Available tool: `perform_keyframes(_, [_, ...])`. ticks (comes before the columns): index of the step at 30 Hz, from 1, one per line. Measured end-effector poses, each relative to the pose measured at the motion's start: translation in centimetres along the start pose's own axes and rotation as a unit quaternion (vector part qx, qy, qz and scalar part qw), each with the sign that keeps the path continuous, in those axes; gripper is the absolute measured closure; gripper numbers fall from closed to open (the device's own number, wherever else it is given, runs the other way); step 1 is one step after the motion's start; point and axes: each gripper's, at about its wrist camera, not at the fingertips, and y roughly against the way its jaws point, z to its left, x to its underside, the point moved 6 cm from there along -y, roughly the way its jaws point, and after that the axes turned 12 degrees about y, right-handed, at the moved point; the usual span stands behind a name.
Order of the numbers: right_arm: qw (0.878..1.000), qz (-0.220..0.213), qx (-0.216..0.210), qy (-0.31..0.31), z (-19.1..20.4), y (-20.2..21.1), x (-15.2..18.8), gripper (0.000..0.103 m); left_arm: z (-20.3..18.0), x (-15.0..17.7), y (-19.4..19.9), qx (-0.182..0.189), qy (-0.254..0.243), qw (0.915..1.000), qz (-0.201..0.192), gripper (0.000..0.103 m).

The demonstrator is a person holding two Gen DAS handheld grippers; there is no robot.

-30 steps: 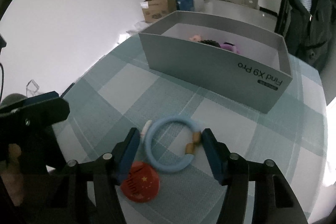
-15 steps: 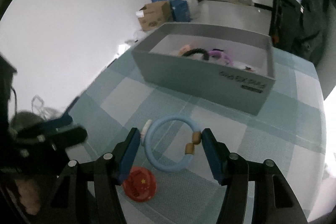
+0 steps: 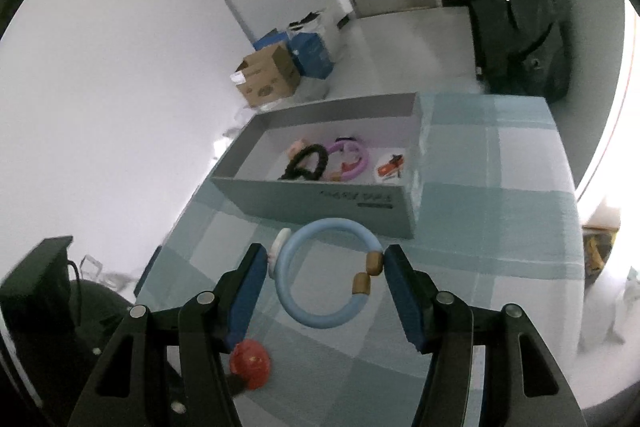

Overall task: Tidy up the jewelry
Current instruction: 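Close the right tool on the light-blue ring and lift it, then grasp the red China badge with the left tool while the right tool holds the ring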

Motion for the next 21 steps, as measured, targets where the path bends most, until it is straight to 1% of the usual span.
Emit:
perform_keyframes(4, [1.0,-0.002,0.005,-0.005,-0.7,0.3,0.2,0.043,-1.1,0.8,-1.0,-0.031,-0.041,0.9986,0.015,0.023])
perform_keyframes(6, [1.0,-0.001,0.006,-0.009,-1.1,0.5,0.3,0.043,-1.1,1.2,-1.4,-0.047,-0.051,0.9973,0.025,0.023])
perform_keyframes(8, [1.0,-0.002,0.006,-0.013,-1.4,0.7,0.4,0.043,-0.9,1.4,-1.5,-0.055,-0.052,0.9967,0.027,0.024])
perform_keyframes(10, [1.0,-0.004,0.007,-0.016,-1.6,0.9,0.4,0.043,-0.5,1.3,-1.4,-0.066,-0.046,0.9966,0.019,0.024])
perform_keyframes(11, [1.0,-0.005,0.008,-0.017,-1.7,1.0,0.4,0.043,-0.4,1.3,-1.4,-0.064,-0.042,0.9969,0.021,0.024])
perform_keyframes(12, [1.0,-0.006,0.008,-0.019,-1.8,1.2,0.4,0.043,-0.2,1.3,-1.2,-0.06,-0.039,0.9972,0.019,0.027])
perform_keyframes(13, [1.0,-0.006,0.008,-0.02,-1.8,1.3,0.4,0.043,-0.2,1.3,-1.1,-0.064,-0.04,0.997,0.017,0.032])
perform_keyframes(15, [1.0,-0.008,0.007,-0.022,-1.9,1.4,0.4,0.043,-0.1,1.2,-0.9,-0.062,-0.042,0.997,0.015,0.035])
perform_keyframes(16, [1.0,-0.008,0.006,-0.022,-1.9,1.4,0.4,0.043,-0.1,1.0,-1.0,-0.061,-0.044,0.997,0.014,0.041])
perform_keyframes(17, [1.0,-0.008,0.006,-0.022,-1.9,1.4,0.5,0.043,-0.3,1.0,-0.9,-0.059,-0.047,0.997,0.013,0.045])
perform_keyframes(18, [1.0,-0.007,0.007,-0.022,-1.9,1.4,0.5,0.043,-0.5,1.1,-0.9,-0.056,-0.051,0.997,0.013,0.054])
perform_keyframes(19, [1.0,-0.006,0.007,-0.022,-1.9,1.4,0.6,0.043,-0.8,1.3,-0.8,-0.052,-0.058,0.9969,0.012,0.065])
perform_keyframes(21, [1.0,-0.003,0.008,-0.021,-1.9,1.2,0.6,0.043,-1.2,1.5,-0.8,-0.054,-0.066,0.9963,0.009,0.065])
